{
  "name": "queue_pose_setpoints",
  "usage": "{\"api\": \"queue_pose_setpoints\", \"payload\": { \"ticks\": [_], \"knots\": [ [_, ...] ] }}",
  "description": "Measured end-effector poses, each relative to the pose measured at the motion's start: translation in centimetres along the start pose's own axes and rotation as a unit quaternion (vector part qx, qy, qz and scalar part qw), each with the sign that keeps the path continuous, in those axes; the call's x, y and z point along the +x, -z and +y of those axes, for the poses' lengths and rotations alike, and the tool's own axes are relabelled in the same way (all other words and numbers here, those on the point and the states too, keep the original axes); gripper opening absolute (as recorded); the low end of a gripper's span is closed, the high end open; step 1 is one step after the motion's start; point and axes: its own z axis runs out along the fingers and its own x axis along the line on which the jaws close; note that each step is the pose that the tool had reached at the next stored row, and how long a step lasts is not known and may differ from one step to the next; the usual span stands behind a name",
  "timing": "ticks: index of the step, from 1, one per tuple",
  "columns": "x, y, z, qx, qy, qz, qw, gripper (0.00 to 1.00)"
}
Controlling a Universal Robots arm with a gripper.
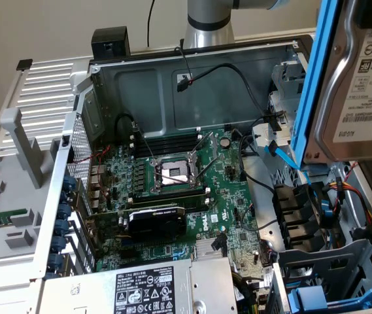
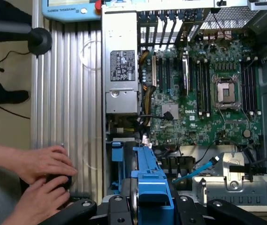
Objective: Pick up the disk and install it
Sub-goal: 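Insert the disk into the insertion slot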
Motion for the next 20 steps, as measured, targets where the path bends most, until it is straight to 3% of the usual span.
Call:
{"api": "queue_pose_setpoints", "payload": {
  "ticks": [9, 15, 18, 20],
  "knots": [
    [1.8, -1.61, -0.17, -0.0004, -0.005, -0.0051, 1.0, 0.37],
    [2.1, -2.89, -0.27, -0.0007, -0.012, -0.0067, 0.9999, 0.37],
    [2.1, -3.08, -0.28, -0.0008, -0.013, -0.0069, 0.9999, 0.37],
    [2.1, -3.11, -0.28, -0.0009, -0.013, -0.0091, 0.9999, 0.37]
  ]
}}
